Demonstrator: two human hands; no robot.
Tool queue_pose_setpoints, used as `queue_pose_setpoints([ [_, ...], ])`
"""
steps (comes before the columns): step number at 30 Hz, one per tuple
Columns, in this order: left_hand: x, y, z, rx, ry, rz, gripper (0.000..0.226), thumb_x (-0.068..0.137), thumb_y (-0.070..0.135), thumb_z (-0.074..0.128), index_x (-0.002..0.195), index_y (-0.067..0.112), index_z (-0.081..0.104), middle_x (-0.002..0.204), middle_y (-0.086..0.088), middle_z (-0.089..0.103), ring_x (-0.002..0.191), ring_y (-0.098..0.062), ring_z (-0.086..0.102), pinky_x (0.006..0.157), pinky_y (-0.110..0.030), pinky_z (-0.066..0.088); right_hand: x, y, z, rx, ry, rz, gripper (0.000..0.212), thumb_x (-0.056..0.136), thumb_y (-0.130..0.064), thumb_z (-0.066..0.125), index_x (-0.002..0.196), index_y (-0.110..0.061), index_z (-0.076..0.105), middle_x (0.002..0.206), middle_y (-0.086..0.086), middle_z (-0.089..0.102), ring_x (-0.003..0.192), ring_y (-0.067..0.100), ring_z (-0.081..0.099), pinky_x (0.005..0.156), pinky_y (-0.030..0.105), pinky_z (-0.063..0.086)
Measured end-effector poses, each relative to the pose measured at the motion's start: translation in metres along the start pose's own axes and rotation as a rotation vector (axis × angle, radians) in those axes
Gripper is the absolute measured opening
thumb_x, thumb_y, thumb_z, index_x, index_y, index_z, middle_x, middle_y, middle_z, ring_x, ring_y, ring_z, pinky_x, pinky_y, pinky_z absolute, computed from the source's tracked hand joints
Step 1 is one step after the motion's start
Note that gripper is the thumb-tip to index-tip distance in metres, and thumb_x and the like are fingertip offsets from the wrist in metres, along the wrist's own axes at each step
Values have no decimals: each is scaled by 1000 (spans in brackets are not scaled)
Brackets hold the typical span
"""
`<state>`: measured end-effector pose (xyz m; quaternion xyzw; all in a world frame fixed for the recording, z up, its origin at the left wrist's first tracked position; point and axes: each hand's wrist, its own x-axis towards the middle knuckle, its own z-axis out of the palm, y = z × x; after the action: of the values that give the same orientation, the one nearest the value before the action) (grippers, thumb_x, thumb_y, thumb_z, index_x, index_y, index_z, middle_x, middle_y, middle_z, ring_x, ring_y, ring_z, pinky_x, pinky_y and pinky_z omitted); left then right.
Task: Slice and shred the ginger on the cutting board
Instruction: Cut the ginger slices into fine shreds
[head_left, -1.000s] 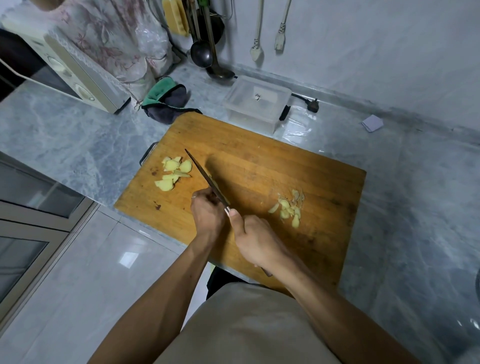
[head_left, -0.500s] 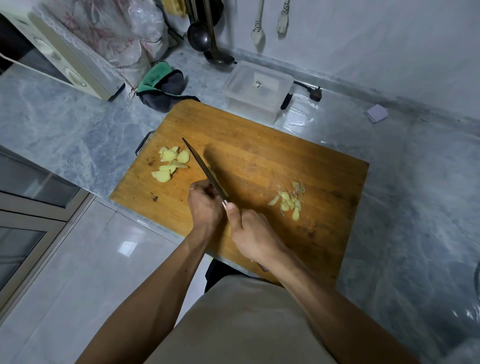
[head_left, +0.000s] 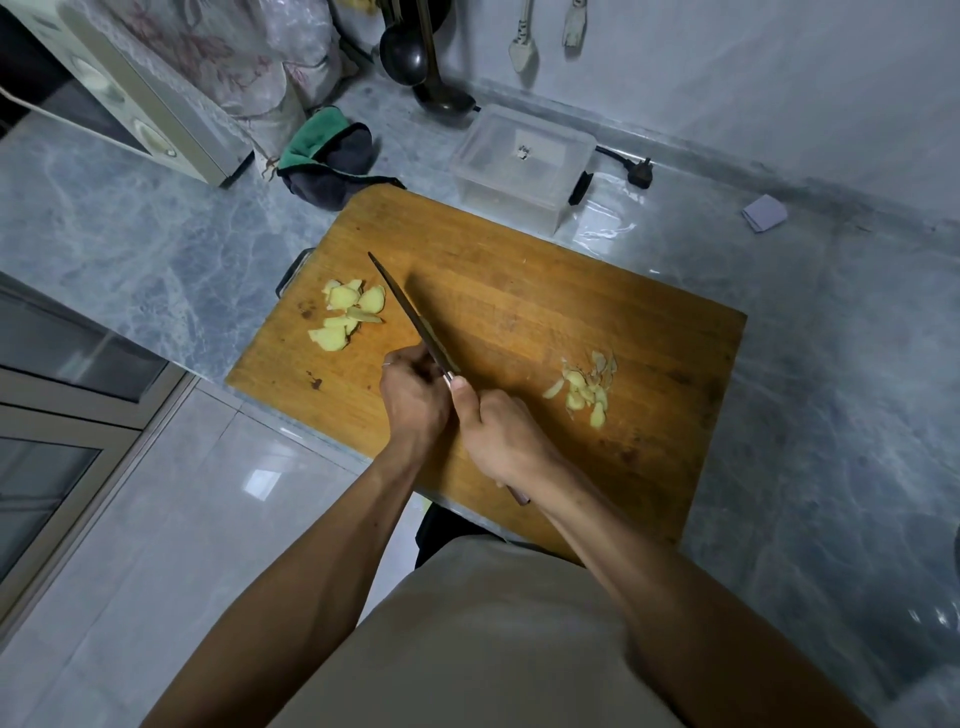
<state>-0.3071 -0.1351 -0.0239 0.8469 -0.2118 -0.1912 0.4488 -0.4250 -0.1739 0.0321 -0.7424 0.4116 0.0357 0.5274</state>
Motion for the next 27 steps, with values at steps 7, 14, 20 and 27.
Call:
queue_pose_setpoints([
  [7, 5, -8, 1, 9, -24, -12, 12, 83, 5, 61, 81, 7, 73, 68, 2, 65, 60, -4, 56, 59, -18, 45, 2, -3, -4, 21, 1, 23, 70, 107, -55, 21, 55, -16, 47, 48, 0, 51, 43, 16, 54, 58, 43, 56],
  [14, 5, -9, 1, -63, 3, -60, 41, 88, -9, 58, 126, 2, 64, 107, -1, 67, 72, 18, 57, 79, -7, 46, -3, 1, -19, 168, -45, 121, 65, 104, -63, 26, 70, -14, 52, 52, 2, 49, 43, 20, 48, 48, 33, 45],
  [20, 8, -15, 1, -144, 15, -100, 42, 88, -11, 59, 127, 1, 62, 108, -14, 71, 72, 7, 62, 91, -21, 53, -19, 3, -29, 130, -32, 83, 65, 105, -60, 24, 72, -11, 53, 49, 3, 48, 39, 17, 45, 45, 29, 42],
  [27, 10, -18, 2, -165, 20, -124, 39, 88, -8, 63, 126, 1, 64, 109, -13, 70, 78, 3, 62, 96, -22, 51, -33, 0, -30, 97, -23, 60, 62, 107, -55, 24, 73, -12, 54, 50, -1, 47, 37, 11, 45, 40, 24, 41],
])
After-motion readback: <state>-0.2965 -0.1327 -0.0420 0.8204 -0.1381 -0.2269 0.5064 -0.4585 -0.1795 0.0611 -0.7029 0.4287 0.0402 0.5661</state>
